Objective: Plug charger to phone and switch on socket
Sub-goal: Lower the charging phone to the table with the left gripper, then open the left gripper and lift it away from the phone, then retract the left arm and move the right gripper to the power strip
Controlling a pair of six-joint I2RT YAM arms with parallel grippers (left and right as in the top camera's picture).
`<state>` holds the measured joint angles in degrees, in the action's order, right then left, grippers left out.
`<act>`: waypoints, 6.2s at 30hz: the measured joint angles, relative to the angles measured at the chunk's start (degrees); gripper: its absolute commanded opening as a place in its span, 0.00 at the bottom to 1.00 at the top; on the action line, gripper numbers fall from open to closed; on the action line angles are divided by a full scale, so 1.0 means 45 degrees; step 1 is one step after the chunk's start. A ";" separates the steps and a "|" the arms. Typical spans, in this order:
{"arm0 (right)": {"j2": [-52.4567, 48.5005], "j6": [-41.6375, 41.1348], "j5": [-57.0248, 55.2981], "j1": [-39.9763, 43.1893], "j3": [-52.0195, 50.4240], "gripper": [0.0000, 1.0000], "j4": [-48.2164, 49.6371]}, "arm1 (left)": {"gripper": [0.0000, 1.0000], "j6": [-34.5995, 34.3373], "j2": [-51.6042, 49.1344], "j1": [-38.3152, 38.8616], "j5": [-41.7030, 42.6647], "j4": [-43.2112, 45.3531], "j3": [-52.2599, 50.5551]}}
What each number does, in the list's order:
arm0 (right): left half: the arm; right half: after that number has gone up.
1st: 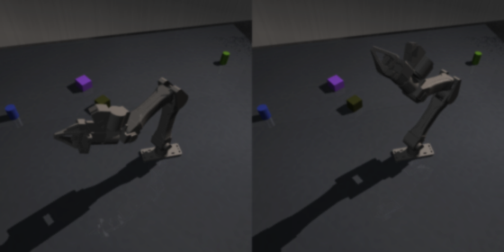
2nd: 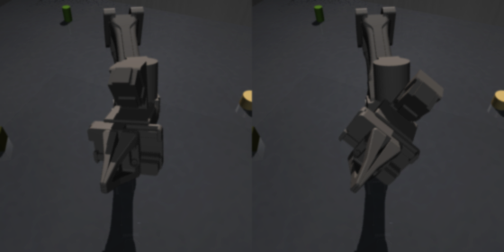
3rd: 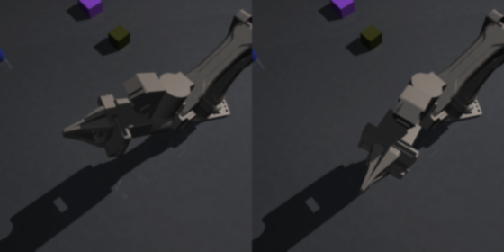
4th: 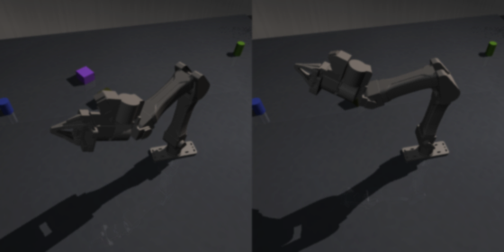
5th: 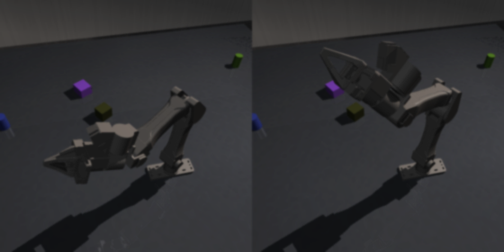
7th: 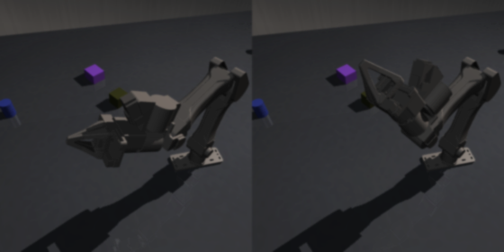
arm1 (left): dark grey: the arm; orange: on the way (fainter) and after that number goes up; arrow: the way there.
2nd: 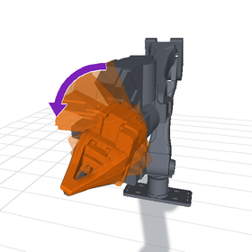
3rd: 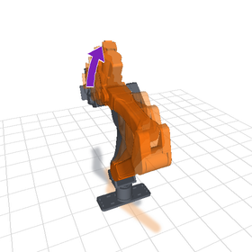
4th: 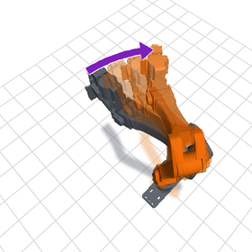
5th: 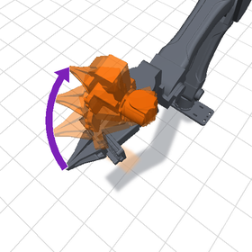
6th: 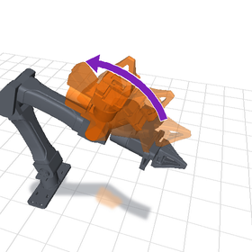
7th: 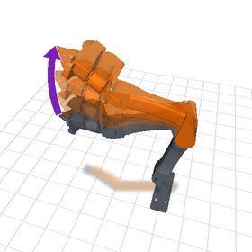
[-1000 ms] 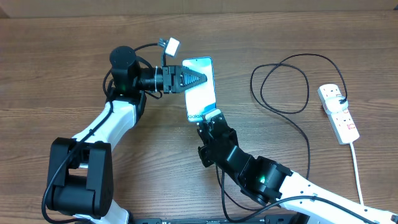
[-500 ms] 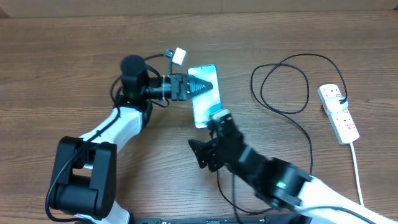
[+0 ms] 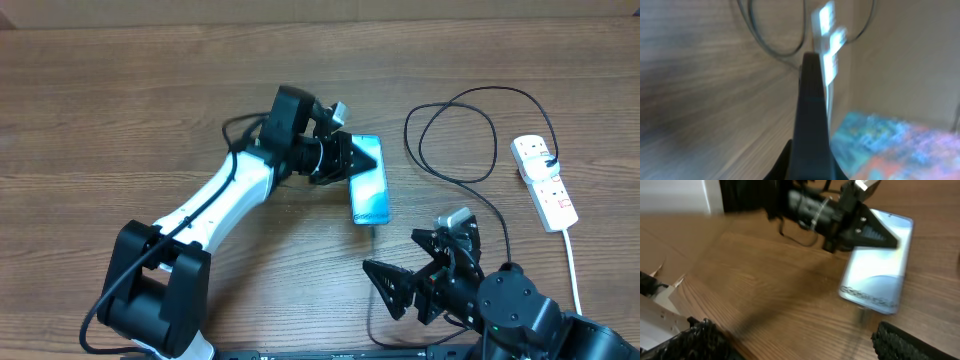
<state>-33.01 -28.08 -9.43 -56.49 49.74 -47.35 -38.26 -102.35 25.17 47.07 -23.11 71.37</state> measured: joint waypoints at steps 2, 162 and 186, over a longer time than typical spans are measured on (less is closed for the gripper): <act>-0.0005 -0.0063 0.0015 0.0000 0.0000 1.00 -0.0369 | 0.04 0.1938 -0.0136 -0.0282 -0.0364 -0.2866 0.1224; -0.7082 -0.5430 -0.0918 0.0039 -0.0005 1.00 0.2710 | 1.00 0.4609 0.4167 -0.2846 -1.2517 -0.9714 0.4983; -0.7082 -0.7359 -0.0078 0.5523 -0.0005 0.04 -0.2331 | 1.00 0.4571 1.3605 -0.2749 -1.3202 -1.0894 0.1559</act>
<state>-64.88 -61.19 -9.78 -31.64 49.71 -57.84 -17.69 -41.12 12.80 -12.34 -72.14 78.39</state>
